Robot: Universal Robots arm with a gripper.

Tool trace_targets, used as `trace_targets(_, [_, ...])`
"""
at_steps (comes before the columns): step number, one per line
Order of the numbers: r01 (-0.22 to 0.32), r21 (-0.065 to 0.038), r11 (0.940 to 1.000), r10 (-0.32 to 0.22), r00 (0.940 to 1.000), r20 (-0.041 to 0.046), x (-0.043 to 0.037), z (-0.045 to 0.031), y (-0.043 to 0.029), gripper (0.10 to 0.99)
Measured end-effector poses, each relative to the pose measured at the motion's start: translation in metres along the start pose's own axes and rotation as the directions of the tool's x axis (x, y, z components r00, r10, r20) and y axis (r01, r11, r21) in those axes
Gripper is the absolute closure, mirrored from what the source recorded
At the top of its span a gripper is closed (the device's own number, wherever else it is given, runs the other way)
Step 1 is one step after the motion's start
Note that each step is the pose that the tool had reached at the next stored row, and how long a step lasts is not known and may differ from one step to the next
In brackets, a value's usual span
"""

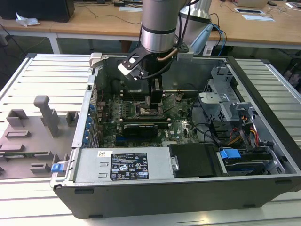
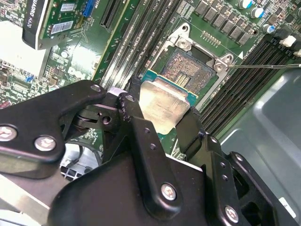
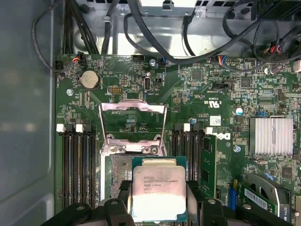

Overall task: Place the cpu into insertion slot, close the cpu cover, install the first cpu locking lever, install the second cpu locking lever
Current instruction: 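Place the cpu into insertion slot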

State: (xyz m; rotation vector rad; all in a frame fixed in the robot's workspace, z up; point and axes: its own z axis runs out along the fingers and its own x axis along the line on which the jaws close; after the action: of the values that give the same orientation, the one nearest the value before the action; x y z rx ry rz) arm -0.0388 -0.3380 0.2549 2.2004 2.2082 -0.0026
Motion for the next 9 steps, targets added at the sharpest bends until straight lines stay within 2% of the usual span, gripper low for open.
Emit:
trace_targets(4, [0.000, 0.000, 1.0000, 0.000, 1.0000, -0.0003, 0.0000, 0.0006, 0.0000, 0.545])
trace_targets(6, [0.000, 0.000, 1.0000, 0.000, 1.0000, 0.0000, 0.0003, 0.0049, 0.0000, 0.545])
trace_targets(9, [0.000, 0.000, 1.0000, 0.000, 1.0000, -0.0013, 0.0075, 0.0074, -0.0010, 0.545])
